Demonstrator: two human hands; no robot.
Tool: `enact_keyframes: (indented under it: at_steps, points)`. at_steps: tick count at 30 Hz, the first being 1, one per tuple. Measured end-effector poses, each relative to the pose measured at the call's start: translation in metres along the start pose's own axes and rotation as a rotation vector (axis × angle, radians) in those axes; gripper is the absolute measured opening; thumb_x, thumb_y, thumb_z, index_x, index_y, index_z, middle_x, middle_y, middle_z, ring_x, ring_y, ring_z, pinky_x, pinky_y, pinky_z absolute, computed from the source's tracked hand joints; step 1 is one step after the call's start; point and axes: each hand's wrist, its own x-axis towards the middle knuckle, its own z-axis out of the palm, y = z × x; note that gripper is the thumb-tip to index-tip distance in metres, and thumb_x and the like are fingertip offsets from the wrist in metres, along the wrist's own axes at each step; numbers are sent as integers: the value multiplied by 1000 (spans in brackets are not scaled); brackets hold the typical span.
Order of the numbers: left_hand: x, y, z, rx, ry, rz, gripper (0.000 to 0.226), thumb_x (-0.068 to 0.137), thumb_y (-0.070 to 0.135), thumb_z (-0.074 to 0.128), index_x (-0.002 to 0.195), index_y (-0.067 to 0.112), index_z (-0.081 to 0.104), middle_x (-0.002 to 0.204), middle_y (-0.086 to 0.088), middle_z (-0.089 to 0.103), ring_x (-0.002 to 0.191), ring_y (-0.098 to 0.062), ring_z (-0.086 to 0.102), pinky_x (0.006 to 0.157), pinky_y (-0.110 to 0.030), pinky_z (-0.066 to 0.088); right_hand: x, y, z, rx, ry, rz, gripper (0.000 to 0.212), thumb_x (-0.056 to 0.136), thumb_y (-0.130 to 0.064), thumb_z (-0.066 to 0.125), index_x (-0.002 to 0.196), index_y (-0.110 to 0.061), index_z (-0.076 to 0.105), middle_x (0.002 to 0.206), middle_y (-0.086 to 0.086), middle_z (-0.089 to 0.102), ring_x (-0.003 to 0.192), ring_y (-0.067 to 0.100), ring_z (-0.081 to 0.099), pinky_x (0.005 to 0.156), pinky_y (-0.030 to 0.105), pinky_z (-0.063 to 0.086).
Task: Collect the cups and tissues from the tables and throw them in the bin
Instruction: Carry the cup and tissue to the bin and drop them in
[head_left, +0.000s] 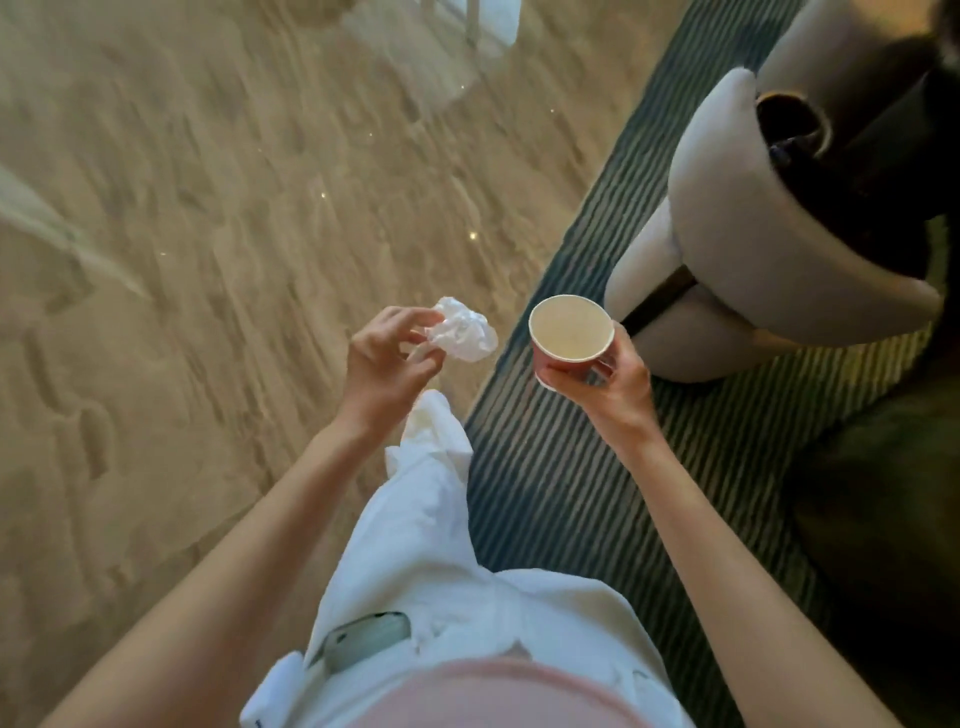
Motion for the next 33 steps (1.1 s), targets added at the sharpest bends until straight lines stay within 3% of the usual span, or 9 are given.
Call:
enact_keyframes:
  at_steps: [6, 10, 14, 17, 23, 26, 31, 33]
  points:
    - [235, 15, 27, -2, -167, 72, 30, 73, -2, 72, 99, 14, 70, 92, 5, 62, 75, -2, 63, 66, -13, 51, 194, -21, -2, 18, 141, 86, 66, 66, -14, 85, 123, -18, 52, 112, -8, 63, 104, -1, 60, 90, 23, 50]
    - [375, 39, 66, 24, -269, 122, 34, 71, -2, 72, 98, 18, 69, 93, 5, 61, 75, -2, 62, 67, -14, 51, 307, -33, -18, 61, 254, 158, 61, 67, -6, 84, 118, -19, 52, 105, -17, 62, 94, -10, 60, 85, 12, 46]
    - [499, 60, 126, 40, -382, 186, 33, 71, 1, 73, 100, 16, 70, 91, 11, 60, 77, -4, 63, 68, -13, 50, 423, -27, -44, 86, 372, 203, 60, 65, 0, 83, 114, -17, 52, 95, -14, 61, 80, -13, 59, 78, 7, 45]
    - [588, 78, 177, 63, -434, 225, 34, 72, 0, 73, 102, 14, 70, 91, 10, 59, 78, -4, 63, 67, -9, 47, 507, -19, -69, 92, 421, 218, 66, 64, -4, 86, 119, -16, 52, 106, -12, 63, 94, -9, 60, 81, 10, 46]
    - [763, 129, 291, 112, -567, 277, 33, 71, 1, 72, 100, 16, 70, 92, 8, 60, 77, -3, 61, 68, -8, 47, 670, -6, -146, 129, 576, 309, 65, 65, -2, 85, 118, -21, 52, 107, -12, 63, 101, 4, 61, 88, 23, 49]
    - [831, 155, 349, 124, -667, 332, 32, 71, 2, 73, 100, 16, 70, 93, 7, 60, 76, 0, 59, 68, -6, 45, 732, -3, -185, 116, 697, 329, 64, 65, 1, 84, 118, -13, 52, 105, -13, 61, 95, -5, 60, 83, 14, 47]
    - [930, 196, 442, 136, -820, 449, 32, 73, 4, 74, 101, 16, 70, 96, 7, 63, 77, 0, 60, 69, -5, 45, 818, 7, -235, 156, 867, 377, 63, 66, 1, 83, 120, -8, 52, 109, -1, 61, 97, 5, 60, 79, 7, 45]
    - [967, 211, 478, 161, -883, 507, 31, 72, 6, 74, 102, 17, 70, 96, 3, 66, 77, -7, 62, 71, -14, 50, 849, 11, -251, 188, 924, 407, 62, 67, 2, 82, 119, -9, 52, 108, -2, 60, 90, -11, 58, 76, 4, 43]
